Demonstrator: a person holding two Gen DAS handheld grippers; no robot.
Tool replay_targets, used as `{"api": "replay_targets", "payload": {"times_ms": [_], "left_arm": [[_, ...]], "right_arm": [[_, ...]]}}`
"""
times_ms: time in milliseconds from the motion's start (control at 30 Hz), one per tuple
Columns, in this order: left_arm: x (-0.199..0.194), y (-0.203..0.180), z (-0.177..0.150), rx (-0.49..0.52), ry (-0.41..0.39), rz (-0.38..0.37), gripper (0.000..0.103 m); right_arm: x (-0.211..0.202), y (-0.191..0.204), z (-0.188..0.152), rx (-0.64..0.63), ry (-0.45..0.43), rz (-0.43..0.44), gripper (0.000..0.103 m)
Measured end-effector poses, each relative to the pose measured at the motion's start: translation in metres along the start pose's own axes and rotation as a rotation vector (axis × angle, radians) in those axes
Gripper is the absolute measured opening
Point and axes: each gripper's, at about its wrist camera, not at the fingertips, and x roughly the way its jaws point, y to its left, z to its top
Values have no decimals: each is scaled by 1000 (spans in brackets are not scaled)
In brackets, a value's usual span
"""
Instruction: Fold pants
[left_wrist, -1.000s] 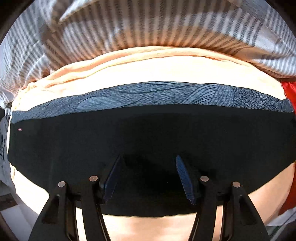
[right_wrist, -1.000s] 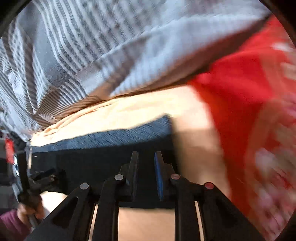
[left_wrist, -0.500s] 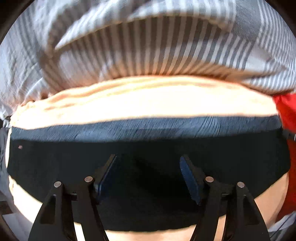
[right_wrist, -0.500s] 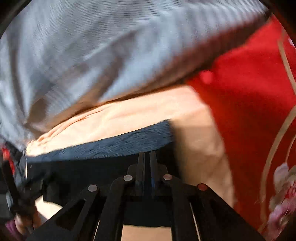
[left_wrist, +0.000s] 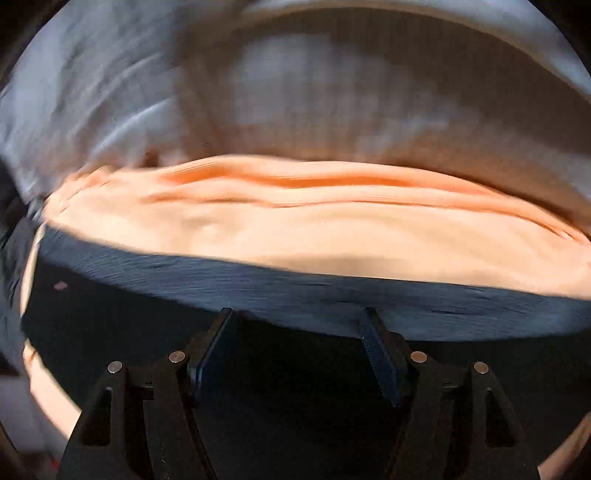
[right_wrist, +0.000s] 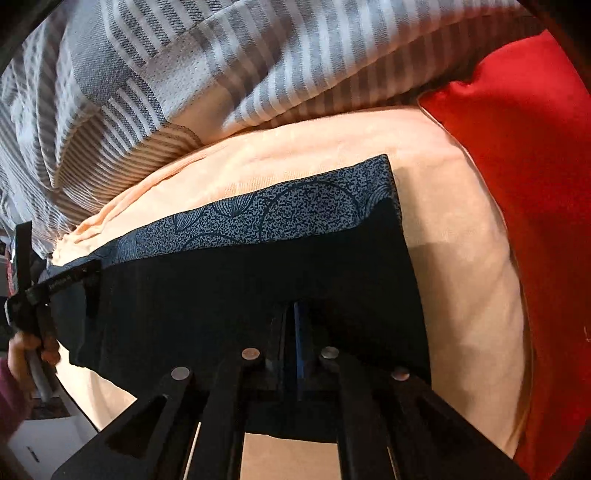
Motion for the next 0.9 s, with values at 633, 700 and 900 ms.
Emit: {"api": "replay_targets", "payload": {"times_ms": [633, 700, 900], "left_arm": [[52, 205, 54, -113, -11, 120, 84], [47, 208, 58, -113, -18, 118, 84], [2, 210, 17, 63, -73, 65, 84]], "right_arm": [[60, 206, -58, -117, 40, -110, 25], [59, 206, -63, -113, 1, -127, 25], [48, 251, -65, -114, 36, -21, 28]]}}
